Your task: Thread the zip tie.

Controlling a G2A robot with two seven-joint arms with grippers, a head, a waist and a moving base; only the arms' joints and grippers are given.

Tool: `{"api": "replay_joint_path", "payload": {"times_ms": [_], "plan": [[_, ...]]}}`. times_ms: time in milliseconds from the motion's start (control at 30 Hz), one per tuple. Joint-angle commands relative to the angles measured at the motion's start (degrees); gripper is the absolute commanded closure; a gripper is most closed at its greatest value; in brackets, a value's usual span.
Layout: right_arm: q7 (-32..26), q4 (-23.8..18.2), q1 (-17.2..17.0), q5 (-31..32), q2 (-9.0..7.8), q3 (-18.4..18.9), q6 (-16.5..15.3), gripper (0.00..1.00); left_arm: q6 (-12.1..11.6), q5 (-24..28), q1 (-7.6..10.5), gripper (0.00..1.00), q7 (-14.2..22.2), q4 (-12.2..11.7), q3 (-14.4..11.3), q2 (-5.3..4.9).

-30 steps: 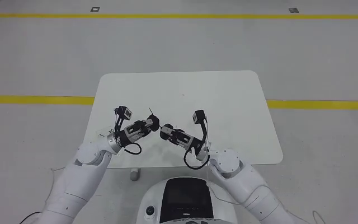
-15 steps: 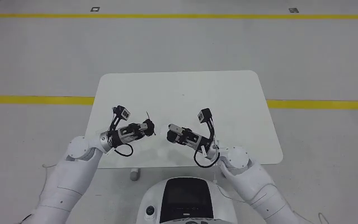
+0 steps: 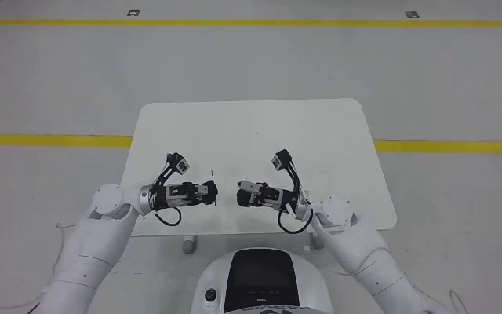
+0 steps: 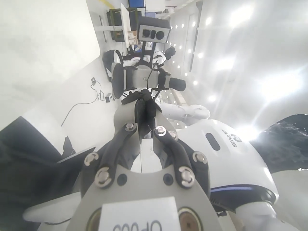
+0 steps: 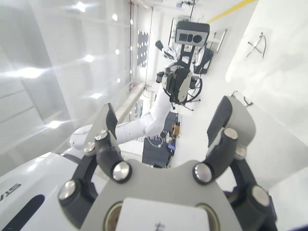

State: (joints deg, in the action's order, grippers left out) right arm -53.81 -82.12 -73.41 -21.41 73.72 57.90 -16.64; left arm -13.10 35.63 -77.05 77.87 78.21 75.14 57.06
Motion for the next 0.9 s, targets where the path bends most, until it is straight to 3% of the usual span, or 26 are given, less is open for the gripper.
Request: {"api": "replay_joint_path", "payload": {"times_ms": [0,100,267,367,600,867], "plan": [[-5.38,2.86,4.5,-0.56,0.07,-0.24,1.76,0.0,-0.09,-0.28,-0.14,1.0,1.77,-0.1,0.66,-0.38],[-8.43,5.84,9.93,0.52,0.35,-1.08,3.46,0.0,-0.3,0.24,-1.29,1.0,1.77,1.24,1.06,-1.05],[-13.5,11.26,17.09,-3.89,2.03,-5.43,4.01,0.0,-0.92,1.35,-2.95,1.0,1.77,3.19,0.53,-2.42],[-13.77,11.88,17.49,-4.2,2.15,-5.7,4.01,0.0,-1.23,1.42,-2.82,1.0,1.77,3.75,-0.71,-3.01],[-12.82,11.28,16.9,-2.71,2.13,-6.18,3.74,0.0,-0.98,2.38,-2.89,1.0,1.05,4.48,-1.23,-2.87],[-7.76,14.6,18.55,-2.9,3.78,-9.44,-2.84,0.0,-1.11,3.0,-2.05,1.0,0.14,4.03,-2.83,-2.72]]}}
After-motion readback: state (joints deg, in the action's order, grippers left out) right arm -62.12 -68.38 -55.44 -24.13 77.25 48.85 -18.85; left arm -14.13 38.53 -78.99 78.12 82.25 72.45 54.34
